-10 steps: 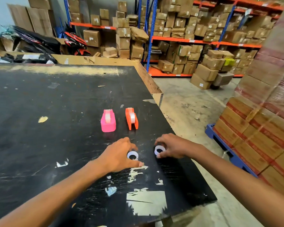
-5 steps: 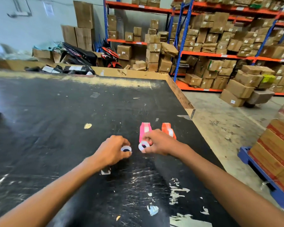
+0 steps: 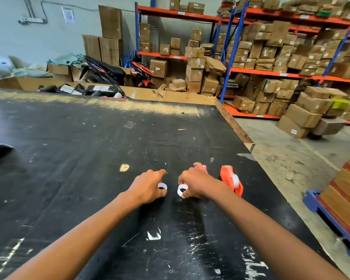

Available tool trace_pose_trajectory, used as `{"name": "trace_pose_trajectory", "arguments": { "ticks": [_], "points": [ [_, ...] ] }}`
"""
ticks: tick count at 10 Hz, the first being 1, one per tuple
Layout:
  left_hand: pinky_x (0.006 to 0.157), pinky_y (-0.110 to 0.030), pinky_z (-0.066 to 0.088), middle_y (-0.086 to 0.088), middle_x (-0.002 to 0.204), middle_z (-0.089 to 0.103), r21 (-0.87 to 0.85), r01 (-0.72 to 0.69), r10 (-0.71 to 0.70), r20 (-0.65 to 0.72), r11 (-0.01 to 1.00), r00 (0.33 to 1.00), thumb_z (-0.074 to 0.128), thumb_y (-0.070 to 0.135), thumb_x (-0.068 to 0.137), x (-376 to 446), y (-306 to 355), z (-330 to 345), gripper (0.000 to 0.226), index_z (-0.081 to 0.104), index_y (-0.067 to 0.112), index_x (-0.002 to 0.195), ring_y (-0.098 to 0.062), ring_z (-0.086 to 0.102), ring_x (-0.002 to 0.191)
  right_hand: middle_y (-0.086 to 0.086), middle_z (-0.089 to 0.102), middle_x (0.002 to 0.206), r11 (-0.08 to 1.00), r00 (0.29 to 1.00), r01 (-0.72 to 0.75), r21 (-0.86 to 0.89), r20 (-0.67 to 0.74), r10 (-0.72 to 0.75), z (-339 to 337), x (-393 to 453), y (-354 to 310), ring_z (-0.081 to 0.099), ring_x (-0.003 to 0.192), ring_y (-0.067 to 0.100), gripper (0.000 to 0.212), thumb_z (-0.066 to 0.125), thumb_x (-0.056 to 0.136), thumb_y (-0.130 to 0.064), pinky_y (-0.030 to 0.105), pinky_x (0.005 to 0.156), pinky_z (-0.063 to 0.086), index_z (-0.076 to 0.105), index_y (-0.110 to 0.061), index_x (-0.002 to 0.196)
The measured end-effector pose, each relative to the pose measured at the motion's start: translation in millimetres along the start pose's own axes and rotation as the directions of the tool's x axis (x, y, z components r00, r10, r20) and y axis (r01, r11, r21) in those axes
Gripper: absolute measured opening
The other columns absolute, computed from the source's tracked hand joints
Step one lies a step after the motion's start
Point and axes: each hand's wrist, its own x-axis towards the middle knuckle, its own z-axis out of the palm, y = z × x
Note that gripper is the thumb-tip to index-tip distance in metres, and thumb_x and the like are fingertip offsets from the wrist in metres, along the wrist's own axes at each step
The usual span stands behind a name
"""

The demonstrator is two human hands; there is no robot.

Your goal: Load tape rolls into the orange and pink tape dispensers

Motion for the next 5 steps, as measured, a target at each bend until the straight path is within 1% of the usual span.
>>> {"name": "trace_pose_trajectory", "arguments": {
  "ticks": [1, 2, 3, 4, 5],
  "points": [
    [0.093, -0.043, 0.049, -0.011, 0.128, 0.062, 0.042, -0.027, 0.026, 0.035, 0.999, 0.999, 0.061, 0.036, 0.081, 3.2, 1.5, 5.4, 0.067, 0.038, 0.019, 0.142, -0.037, 0.057, 0.116, 0.007, 0.070, 0.110, 1.000, 1.000, 0.009, 0.002, 0.023, -0.009, 0.5, -3.1, -3.6, 0.056, 0.110, 0.027, 0.044, 0.068, 0.080, -0.032, 0.039, 0.108, 0.020, 0.060, -0.017, 0.120],
    [0.097, -0.042, 0.046, -0.014, 0.134, 0.058, 0.067, -0.038, 0.035, 0.049, 0.997, 0.998, 0.062, 0.039, 0.081, 2.9, 3.4, 4.6, 0.071, 0.036, 0.019, 0.144, -0.037, 0.055, 0.121, 0.006, 0.070, 0.103, 1.000, 1.000, 0.003, 0.022, 0.023, -0.004, -2.9, -8.6, -3.0, 0.053, 0.103, 0.027, 0.044, 0.069, 0.080, -0.033, 0.037, 0.101, 0.024, 0.060, -0.018, 0.120],
    [0.101, -0.040, 0.043, -0.012, 0.139, 0.055, 0.102, -0.070, 0.067, 0.038, 0.992, 0.997, 0.062, 0.039, 0.082, 2.4, 4.7, 4.0, 0.072, 0.034, 0.017, 0.145, -0.032, 0.051, 0.126, 0.006, 0.065, 0.086, 0.999, 0.999, 0.031, 0.027, -0.017, -0.030, -4.0, -13.4, -1.9, 0.049, 0.092, 0.029, 0.034, 0.069, 0.078, -0.032, 0.039, 0.100, 0.026, 0.063, -0.016, 0.107],
    [0.105, -0.040, 0.039, -0.011, 0.143, 0.050, 0.132, -0.093, 0.092, 0.018, 0.987, 0.996, 0.062, 0.041, 0.083, -4.2, 12.0, -3.9, 0.072, 0.034, 0.016, 0.145, -0.030, 0.045, 0.131, 0.010, 0.069, 0.102, 0.998, 0.996, 0.060, 0.003, -0.068, -0.060, -9.8, -24.3, 1.2, 0.052, 0.107, 0.031, 0.036, 0.066, 0.081, -0.030, 0.042, 0.108, 0.025, 0.060, -0.015, 0.113],
    [0.108, -0.039, 0.036, -0.010, 0.147, 0.046, 0.139, -0.112, 0.115, -0.021, 0.984, 0.993, 0.063, 0.043, 0.083, -12.2, 21.4, -6.9, 0.073, 0.035, 0.016, 0.145, -0.029, 0.039, 0.135, 0.010, 0.067, 0.112, 0.997, 0.992, 0.069, -0.020, -0.107, -0.071, -11.5, -37.0, 9.0, 0.050, 0.116, 0.030, 0.040, 0.061, 0.085, -0.033, 0.042, 0.111, 0.019, 0.058, -0.016, 0.120]
  ]
}}
